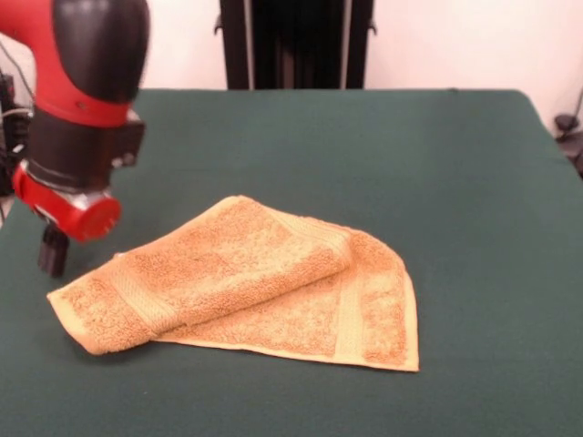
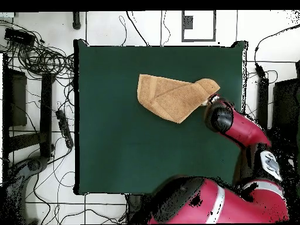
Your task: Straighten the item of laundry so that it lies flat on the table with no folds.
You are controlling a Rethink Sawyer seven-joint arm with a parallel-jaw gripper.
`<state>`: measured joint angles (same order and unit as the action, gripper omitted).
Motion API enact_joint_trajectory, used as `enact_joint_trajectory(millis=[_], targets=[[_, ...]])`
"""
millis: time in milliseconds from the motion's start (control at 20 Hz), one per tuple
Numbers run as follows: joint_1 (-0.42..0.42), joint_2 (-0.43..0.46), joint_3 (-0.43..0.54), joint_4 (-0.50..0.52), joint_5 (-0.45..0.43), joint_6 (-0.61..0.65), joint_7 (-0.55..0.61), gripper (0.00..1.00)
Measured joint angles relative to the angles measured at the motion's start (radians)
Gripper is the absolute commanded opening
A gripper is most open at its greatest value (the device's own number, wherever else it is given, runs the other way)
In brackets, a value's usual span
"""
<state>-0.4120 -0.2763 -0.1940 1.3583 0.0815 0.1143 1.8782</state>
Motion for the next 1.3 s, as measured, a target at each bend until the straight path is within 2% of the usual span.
enact_joint_trajectory(millis=[50, 200, 450, 650, 700, 1300], targets=[[-0.046, -0.031, 0.024, 0.035, -0.02, 0.014, 0.0, 0.0], [-0.113, -0.073, 0.054, 0.078, -0.047, 0.042, 0.0, 0.0], [-0.19, -0.126, 0.087, 0.126, -0.086, 0.072, 0.0, 0.0], [-0.219, -0.151, 0.118, 0.144, -0.11, 0.073, 0.0, 0.0], [-0.223, -0.154, 0.138, 0.145, -0.12, 0.073, 0.0, 1.0], [-0.184, -0.152, 0.157, 0.152, -0.12, 0.073, 0.0, 1.0]])
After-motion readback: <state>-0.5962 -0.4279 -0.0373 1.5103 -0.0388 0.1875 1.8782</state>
